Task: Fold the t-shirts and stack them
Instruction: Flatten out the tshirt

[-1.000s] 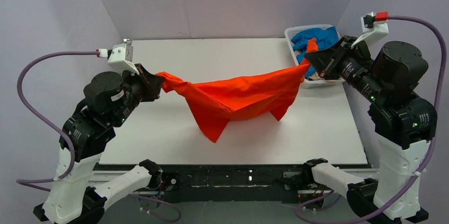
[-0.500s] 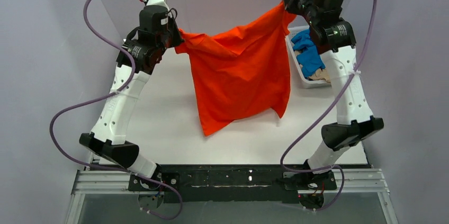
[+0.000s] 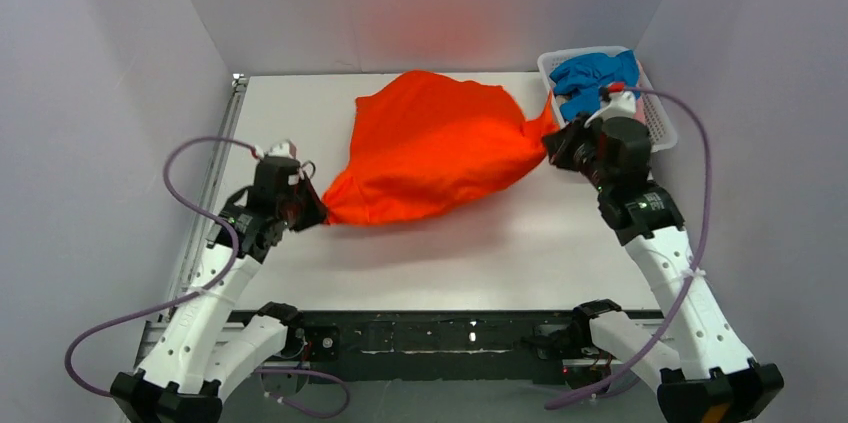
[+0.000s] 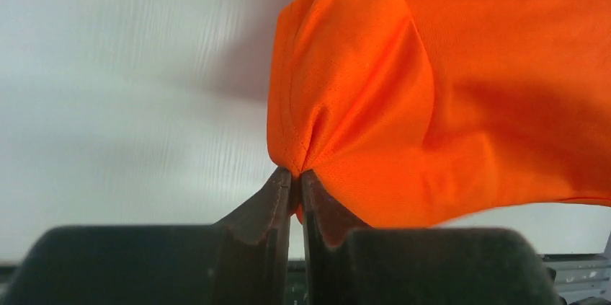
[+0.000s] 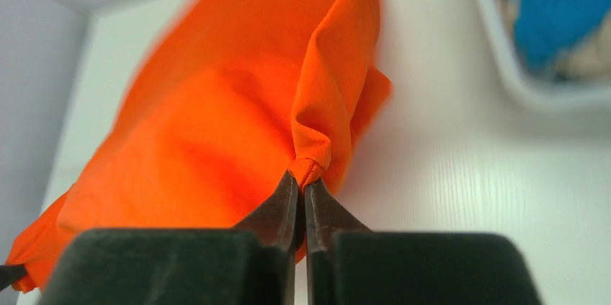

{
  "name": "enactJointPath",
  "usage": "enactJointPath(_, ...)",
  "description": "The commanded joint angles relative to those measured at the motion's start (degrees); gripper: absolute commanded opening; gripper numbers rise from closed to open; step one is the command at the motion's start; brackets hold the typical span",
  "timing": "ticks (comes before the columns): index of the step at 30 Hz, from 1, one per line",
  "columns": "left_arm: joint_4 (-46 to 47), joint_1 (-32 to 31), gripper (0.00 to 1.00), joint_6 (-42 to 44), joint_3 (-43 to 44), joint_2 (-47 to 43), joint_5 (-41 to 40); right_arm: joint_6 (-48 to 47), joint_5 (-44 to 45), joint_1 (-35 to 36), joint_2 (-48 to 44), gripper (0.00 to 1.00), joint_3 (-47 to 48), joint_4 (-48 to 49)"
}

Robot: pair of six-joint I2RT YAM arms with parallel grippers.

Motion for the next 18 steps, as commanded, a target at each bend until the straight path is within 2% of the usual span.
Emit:
enactJointPath(1, -5.1, 0.2, 0.09, -13.9, -19.6, -6.7, 8.1, 9.7, 0.0, -0.6, -0.1, 0.19, -11.2, -14.0)
enactJointPath(2, -6.7, 0.2, 0.09, -15.4, -21.7, -7.0, 8.7, 10.9, 0.7, -0.7, 0.4, 0.28, -11.8, -17.3)
enactJointPath(3, -9.1, 0.1, 0.17, -16.3, -22.7, -6.9, 8.8, 11.9, 1.3, -0.7, 0.9, 0.37, -12.4, -20.4)
enactJointPath(4, -12.5, 0.1, 0.4, -16.1, -23.0, -6.7, 8.6, 13.2, 2.0, -0.7, 1.4, 0.46, -12.8, -22.8)
enactJointPath(5, -14.7, 0.0, 0.89, -16.1, -22.7, -6.5, 8.1, 13.4, 2.5, -0.7, 1.8, 0.56, -13.4, -24.1)
enactJointPath(6, -16.3, 0.1, 0.96, -16.0, -22.1, -6.5, 7.7, 13.5, 3.3, -0.7, 1.8, 0.67, -13.6, -24.7)
enactJointPath(8, -17.3, 0.1, 0.98, -15.4, -20.4, -6.4, 7.3, 13.1, 5.1, -0.7, 2.0, 0.77, -14.0, -24.9)
enactJointPath(12, -18.3, 0.1, 0.98, -13.0, -15.5, -4.9, 7.1, 12.9, 5.5, -0.7, 3.1, 0.83, -11.6, -26.6)
enactJointPath(15, -17.9, 0.1, 0.98, -11.1, -11.9, -1.6, 8.3, 11.8, 0.6, -0.7, 3.8, 0.84, -11.2, -25.5)
enactJointPath(18, -15.2, 0.0, 0.98, -10.1, -10.0, 3.6, 9.0, 11.3, -8.1, -0.2, 4.5, 0.86, -12.2, -21.8)
